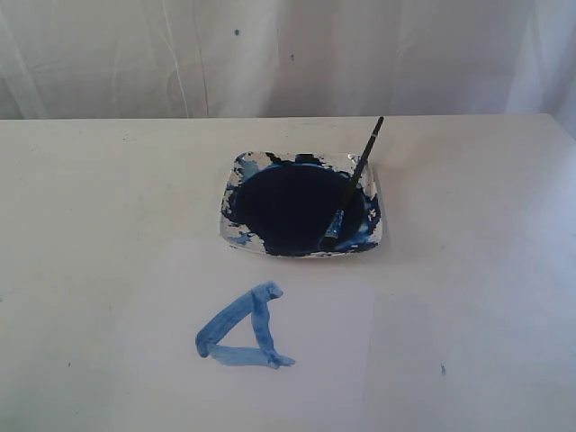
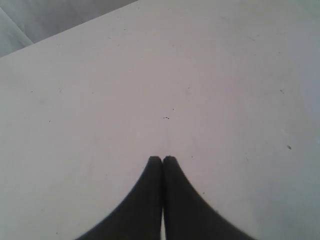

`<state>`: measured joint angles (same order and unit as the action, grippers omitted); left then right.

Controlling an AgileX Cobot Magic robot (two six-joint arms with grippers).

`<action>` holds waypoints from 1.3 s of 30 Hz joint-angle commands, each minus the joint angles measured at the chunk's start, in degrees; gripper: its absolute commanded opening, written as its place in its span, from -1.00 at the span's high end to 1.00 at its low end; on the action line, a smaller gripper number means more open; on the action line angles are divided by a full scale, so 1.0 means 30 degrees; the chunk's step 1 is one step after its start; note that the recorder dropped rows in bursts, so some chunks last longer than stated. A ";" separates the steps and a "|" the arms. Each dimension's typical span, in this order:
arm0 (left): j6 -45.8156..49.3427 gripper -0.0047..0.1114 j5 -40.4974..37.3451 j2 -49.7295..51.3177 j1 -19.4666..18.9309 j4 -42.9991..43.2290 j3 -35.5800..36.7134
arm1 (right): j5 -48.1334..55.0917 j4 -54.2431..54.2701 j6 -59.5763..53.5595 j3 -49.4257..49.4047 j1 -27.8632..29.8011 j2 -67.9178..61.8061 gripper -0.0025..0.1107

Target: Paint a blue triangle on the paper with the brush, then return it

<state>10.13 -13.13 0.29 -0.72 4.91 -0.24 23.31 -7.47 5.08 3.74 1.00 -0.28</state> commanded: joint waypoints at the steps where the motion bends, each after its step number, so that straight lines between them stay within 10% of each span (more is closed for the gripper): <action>1: 0.0058 0.92 0.0042 -0.0098 -0.0091 -0.0162 0.0081 | -0.1873 -0.0019 -0.0015 -0.1248 0.0008 0.0094 0.12; 39: 0.0058 0.92 0.0083 -0.0098 -0.0091 -0.0162 0.0081 | -0.1222 -0.0019 0.0026 -0.1248 -0.2102 0.0094 0.12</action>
<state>10.13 -13.13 0.29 -0.72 4.91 -0.24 19.53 -7.47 5.08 0.11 -5.16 -0.28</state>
